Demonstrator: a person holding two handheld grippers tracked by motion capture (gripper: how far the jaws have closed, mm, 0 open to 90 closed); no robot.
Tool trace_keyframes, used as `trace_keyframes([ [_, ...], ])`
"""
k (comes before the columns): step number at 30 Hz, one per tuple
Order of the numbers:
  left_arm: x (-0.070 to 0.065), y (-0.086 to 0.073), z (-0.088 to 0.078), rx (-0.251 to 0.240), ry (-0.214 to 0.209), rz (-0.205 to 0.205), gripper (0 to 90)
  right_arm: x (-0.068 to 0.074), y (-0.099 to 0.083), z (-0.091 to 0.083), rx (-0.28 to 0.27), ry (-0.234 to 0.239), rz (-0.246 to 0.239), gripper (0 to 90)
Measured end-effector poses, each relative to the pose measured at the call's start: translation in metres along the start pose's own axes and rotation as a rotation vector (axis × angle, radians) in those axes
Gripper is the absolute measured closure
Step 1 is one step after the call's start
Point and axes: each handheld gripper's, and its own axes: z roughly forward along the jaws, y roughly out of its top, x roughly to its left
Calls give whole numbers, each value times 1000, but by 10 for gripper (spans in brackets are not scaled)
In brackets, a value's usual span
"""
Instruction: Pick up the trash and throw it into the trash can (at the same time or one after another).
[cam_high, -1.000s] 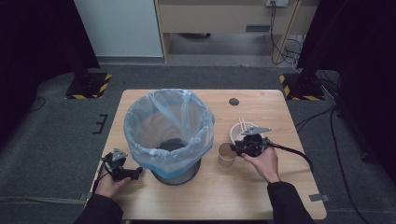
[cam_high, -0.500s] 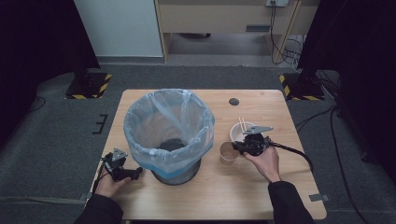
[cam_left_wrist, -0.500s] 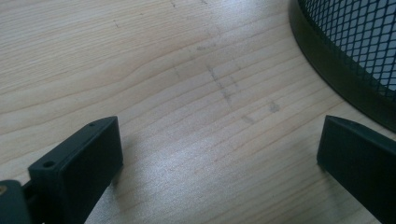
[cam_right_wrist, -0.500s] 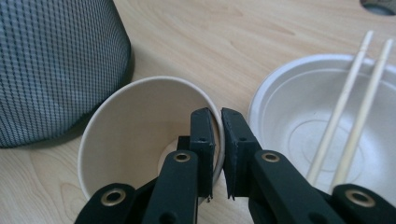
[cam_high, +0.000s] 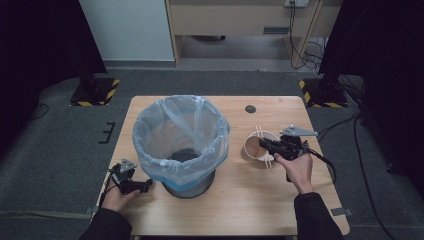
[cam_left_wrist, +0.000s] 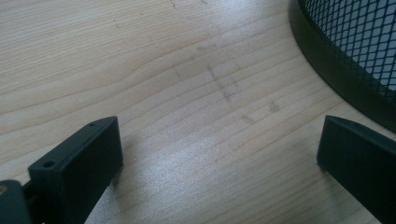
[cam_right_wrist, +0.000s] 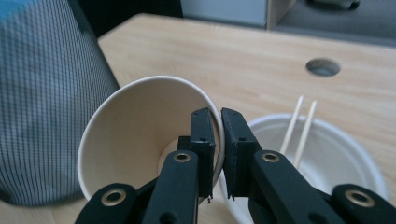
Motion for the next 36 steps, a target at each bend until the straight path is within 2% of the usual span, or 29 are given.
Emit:
trace_keyframes([
  [9,0,0,0,0,0,0,0,-12,13,-28,-162,-28,60,842],
  [16,0,0,0,0,0,0,0,-12,24,-47,-274,-23,82,841],
  [24,0,0,0,0,0,0,0,-4,36,-62,-389,1,84,842],
  [36,0,0,0,0,0,0,0,17,56,-77,-499,74,68,843],
])
